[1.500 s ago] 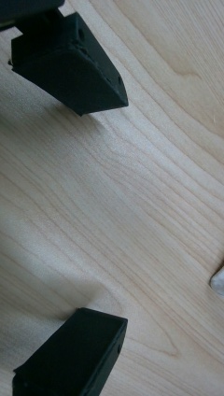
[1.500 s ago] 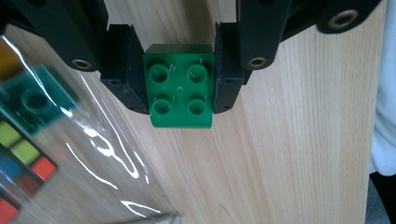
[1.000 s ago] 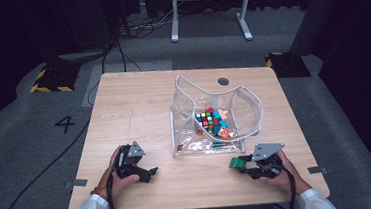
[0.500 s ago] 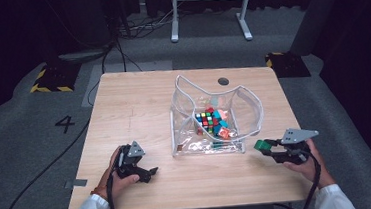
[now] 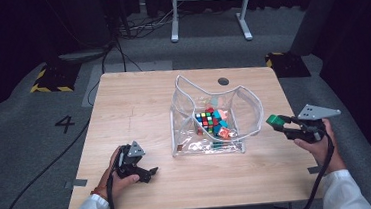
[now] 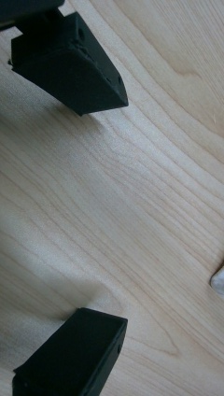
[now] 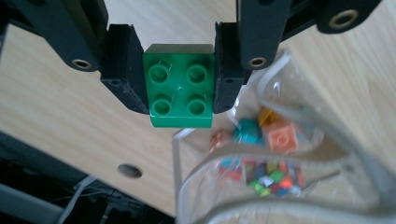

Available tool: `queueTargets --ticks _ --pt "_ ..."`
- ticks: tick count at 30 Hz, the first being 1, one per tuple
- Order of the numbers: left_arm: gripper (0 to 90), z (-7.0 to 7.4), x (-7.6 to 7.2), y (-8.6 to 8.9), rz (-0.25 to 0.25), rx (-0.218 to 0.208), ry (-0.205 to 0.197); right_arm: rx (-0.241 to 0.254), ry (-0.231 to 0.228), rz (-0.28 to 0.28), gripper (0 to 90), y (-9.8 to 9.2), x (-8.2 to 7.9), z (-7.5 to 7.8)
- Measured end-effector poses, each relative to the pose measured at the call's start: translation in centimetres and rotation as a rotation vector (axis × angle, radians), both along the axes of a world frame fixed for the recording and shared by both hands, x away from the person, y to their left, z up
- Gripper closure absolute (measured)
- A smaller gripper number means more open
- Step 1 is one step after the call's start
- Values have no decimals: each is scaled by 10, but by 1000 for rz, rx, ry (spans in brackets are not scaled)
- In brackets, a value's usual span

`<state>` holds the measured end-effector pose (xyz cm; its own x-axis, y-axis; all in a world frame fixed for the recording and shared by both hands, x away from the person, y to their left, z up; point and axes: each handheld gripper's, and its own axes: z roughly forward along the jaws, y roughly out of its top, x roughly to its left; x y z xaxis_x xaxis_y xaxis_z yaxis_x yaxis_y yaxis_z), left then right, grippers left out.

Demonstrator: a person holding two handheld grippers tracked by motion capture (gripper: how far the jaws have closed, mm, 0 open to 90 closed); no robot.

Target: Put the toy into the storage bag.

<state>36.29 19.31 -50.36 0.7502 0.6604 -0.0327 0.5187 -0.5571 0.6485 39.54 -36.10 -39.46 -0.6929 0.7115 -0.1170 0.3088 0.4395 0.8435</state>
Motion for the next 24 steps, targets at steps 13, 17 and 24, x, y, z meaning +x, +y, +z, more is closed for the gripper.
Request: queueTargets --ticks 13,17,24 --pt "4 0 0 0 3 1 1 29 -63 5 589 6 19 51" --pt "4 0 0 0 0 1 0 44 -71 26 589 12 23 62" --pt "3 0 0 0 3 1 0 47 -70 66 589 29 31 77"
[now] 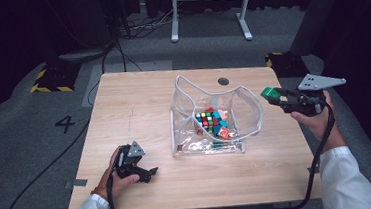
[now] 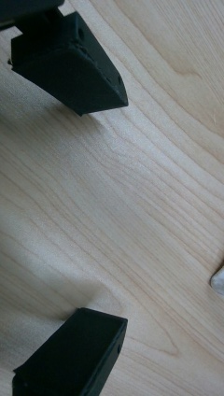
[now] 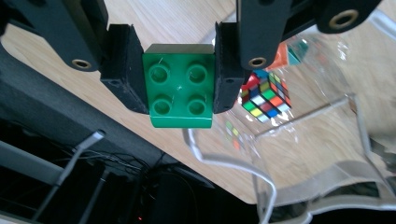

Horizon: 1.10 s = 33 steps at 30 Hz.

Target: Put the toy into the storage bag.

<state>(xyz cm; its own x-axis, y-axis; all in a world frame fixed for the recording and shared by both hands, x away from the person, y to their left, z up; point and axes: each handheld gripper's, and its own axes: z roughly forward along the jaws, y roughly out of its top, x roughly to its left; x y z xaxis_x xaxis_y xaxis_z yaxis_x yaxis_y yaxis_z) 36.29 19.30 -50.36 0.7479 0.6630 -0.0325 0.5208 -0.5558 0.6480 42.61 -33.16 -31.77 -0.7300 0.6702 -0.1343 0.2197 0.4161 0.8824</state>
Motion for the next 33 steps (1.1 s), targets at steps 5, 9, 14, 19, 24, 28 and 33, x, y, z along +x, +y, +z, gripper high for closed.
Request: queueTargets --ticks 5,9,14,19,24,28,33 --pt "2 0 0 0 -3 -2 -1 -11 -11 30 589 15 1 10" --pt "2 0 0 0 -3 0 0 -24 -14 53 590 30 4 14" --pt "2 0 0 0 -3 0 1 -38 -7 81 589 48 8 16" --pt "2 0 0 0 -3 0 0 -91 2 144 589 73 15 14" --pt "2 0 0 0 -3 0 1 -116 2 186 590 87 19 12" --pt "2 0 1 0 -5 -2 -1 -163 24 237 589 103 24 5" --pt "2 0 1 0 -4 -2 0 -242 49 284 589 118 30 -4"
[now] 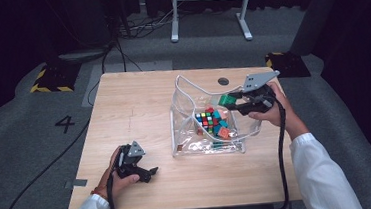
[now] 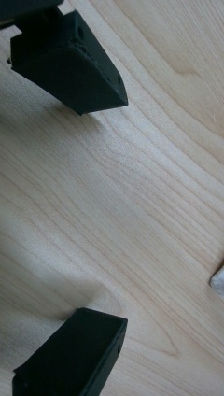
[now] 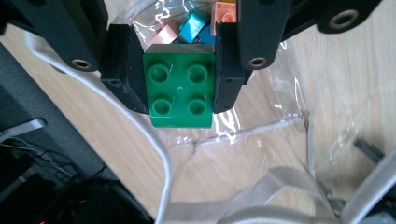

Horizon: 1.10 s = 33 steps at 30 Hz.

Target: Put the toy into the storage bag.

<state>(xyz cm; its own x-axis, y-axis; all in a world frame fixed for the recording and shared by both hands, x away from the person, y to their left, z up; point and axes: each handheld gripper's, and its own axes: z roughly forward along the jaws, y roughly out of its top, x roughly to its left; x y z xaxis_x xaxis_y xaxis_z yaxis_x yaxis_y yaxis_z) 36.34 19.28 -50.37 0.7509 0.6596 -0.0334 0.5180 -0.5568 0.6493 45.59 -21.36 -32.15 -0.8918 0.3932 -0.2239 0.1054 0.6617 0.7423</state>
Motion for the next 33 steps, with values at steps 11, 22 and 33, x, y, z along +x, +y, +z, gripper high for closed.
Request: queueTargets --ticks 11,22,33 --pt "2 0 0 0 1 0 -1 -197 62 20 588 15 14 -13" --pt "2 0 0 0 0 0 0 -390 142 4 588 12 31 -29" --pt "2 0 0 0 1 -1 -1 -534 151 -8 587 4 31 -39"
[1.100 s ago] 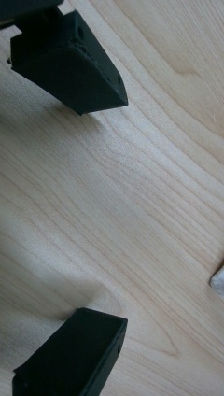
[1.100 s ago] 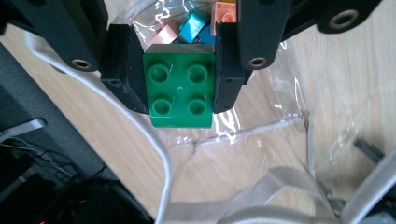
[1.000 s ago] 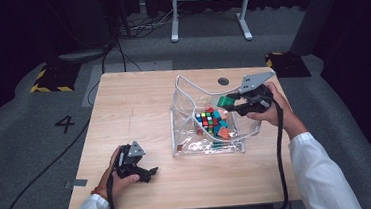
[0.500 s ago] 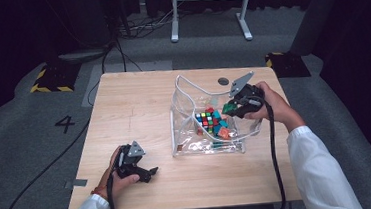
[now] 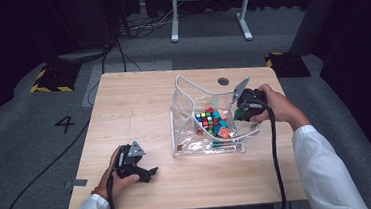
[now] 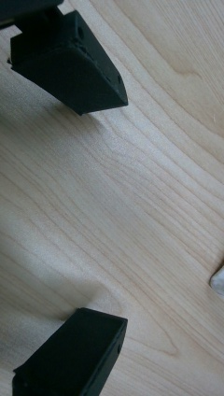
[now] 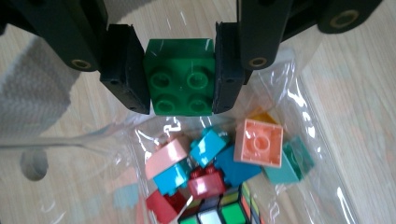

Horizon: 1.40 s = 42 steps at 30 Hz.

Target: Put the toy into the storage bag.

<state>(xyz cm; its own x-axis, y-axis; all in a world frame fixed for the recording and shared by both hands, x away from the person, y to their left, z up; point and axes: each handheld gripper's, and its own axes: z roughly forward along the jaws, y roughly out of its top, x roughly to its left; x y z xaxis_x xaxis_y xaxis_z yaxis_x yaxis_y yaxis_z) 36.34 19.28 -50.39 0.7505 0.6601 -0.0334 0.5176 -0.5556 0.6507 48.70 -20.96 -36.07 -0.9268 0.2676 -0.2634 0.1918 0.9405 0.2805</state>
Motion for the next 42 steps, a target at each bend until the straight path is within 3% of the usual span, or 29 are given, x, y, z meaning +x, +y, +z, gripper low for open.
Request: queueTargets --ticks 6,14,19,24,29,30,31,32,35,37,39,42 --pt "2 0 0 0 0 2 2 -50 7 2 587 -5 -5 0" --pt "2 0 0 0 -1 0 0 -27 -16 7 554 -5 -9 4" --pt "2 0 0 0 0 0 0 40 -17 5 524 -8 -11 6" --pt "2 0 0 0 0 0 0 75 -26 13 503 -9 -12 8" --pt "2 0 0 0 1 1 1 167 -55 14 455 -11 -16 12" --pt "2 0 0 0 1 1 1 167 -55 14 455 -11 -16 12" --pt "2 0 0 0 0 2 2 220 -61 0 429 -13 -18 14" --pt "2 0 0 0 0 2 2 220 -61 0 429 -13 -18 14" --pt "2 0 0 0 1 2 1 295 -92 -39 362 -18 -23 19" --pt "2 0 0 0 1 2 1 297 -113 -37 341 -19 -25 20" --pt "2 0 0 0 1 2 0 337 -157 -71 294 -23 -32 24" --pt "2 0 0 0 -1 0 0 376 -181 -100 287 -26 -37 27"
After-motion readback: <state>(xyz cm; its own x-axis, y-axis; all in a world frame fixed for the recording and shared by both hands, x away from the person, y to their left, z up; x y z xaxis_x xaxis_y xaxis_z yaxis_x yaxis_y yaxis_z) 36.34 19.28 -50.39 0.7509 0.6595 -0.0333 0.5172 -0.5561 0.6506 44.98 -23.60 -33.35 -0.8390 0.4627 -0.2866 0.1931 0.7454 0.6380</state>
